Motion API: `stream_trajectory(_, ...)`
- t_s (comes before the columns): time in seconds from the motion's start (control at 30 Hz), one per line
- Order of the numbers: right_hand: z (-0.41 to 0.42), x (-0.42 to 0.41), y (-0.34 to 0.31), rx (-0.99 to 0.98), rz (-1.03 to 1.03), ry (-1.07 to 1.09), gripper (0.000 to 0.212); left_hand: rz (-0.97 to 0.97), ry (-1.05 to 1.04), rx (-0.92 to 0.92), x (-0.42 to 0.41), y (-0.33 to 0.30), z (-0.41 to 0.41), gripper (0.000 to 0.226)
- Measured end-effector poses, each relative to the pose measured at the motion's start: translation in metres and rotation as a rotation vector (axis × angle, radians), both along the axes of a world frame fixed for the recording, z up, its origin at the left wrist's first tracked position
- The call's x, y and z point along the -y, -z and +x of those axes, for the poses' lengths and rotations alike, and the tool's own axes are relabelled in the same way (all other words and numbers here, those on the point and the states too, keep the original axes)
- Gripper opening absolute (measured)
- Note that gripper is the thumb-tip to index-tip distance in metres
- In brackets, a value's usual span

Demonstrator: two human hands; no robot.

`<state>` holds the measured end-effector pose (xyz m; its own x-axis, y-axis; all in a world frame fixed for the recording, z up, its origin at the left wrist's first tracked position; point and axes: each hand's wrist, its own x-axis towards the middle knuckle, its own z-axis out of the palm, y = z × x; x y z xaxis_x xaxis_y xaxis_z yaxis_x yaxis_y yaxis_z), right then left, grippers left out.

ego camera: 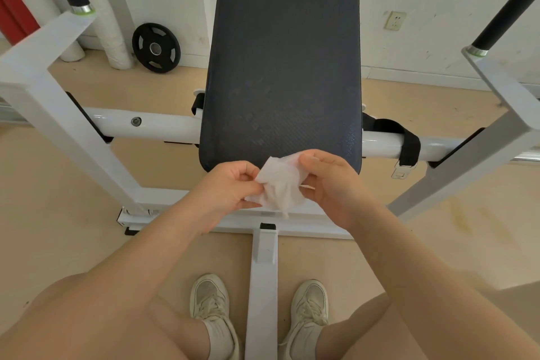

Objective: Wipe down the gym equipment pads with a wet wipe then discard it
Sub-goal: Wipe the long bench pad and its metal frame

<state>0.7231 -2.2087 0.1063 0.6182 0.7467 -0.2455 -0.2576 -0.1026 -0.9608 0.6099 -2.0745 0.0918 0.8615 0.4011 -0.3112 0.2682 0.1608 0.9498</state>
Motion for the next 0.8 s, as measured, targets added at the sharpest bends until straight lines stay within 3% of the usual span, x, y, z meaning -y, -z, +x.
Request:
stream_trajectory(0.07,-0.006,-0.003,0.000,0.237,0.061,0.083,0.025,-0.041,-0.079,-0.041,0.002,-0.002,0.005,0.017)
stream_trajectory(0.13,-0.013,-0.004,0.002,0.686,0.103,0.092,0.022,-0.171,-0.129,-0.035,0.003,-0.004,0.009,0.017)
stream_trajectory(0.23,-0.018,0.002,0.024,1.397,-0.003,-0.125,0.028,-0.441,-0.165,0.028,0.002,-0.007,0.009,0.027)
stream_trajectory(0.27,-0.018,0.006,0.031,1.558,-0.069,-0.166,0.038,-0.529,-0.170,0.045,0.001,-0.008,0.008,0.033)
stream_trajectory(0.33,-0.020,0.011,0.035,1.667,-0.137,-0.240,0.054,-0.547,-0.151,0.043,0.000,-0.007,0.005,0.042)
stream_trajectory(0.4,-0.024,0.012,0.032,1.624,-0.083,-0.242,0.056,-0.372,-0.096,0.036,0.006,-0.004,0.004,0.027)
stream_trajectory(0.43,-0.026,0.011,0.031,1.505,-0.024,-0.197,0.050,-0.294,-0.098,0.045,0.009,-0.003,0.004,0.018)
stream_trajectory(0.5,-0.030,0.006,0.026,1.110,0.080,-0.005,0.026,-0.239,-0.130,0.081,0.012,-0.002,0.005,0.016)
stream_trajectory(0.53,-0.030,0.002,0.023,0.894,0.107,0.073,0.023,-0.218,-0.142,0.115,0.012,-0.002,0.006,0.018)
stream_trajectory(0.6,-0.031,-0.007,0.019,0.488,0.160,0.060,0.040,-0.070,-0.157,0.160,0.012,-0.006,0.008,0.024)
stream_trajectory(0.63,-0.031,-0.012,0.018,0.378,0.154,0.035,0.043,0.028,-0.158,0.182,0.012,-0.007,0.008,0.028)
stream_trajectory(0.8,-0.026,-0.043,0.003,0.413,0.051,0.089,0.026,0.243,-0.117,0.257,-0.004,-0.006,0.016,0.046)
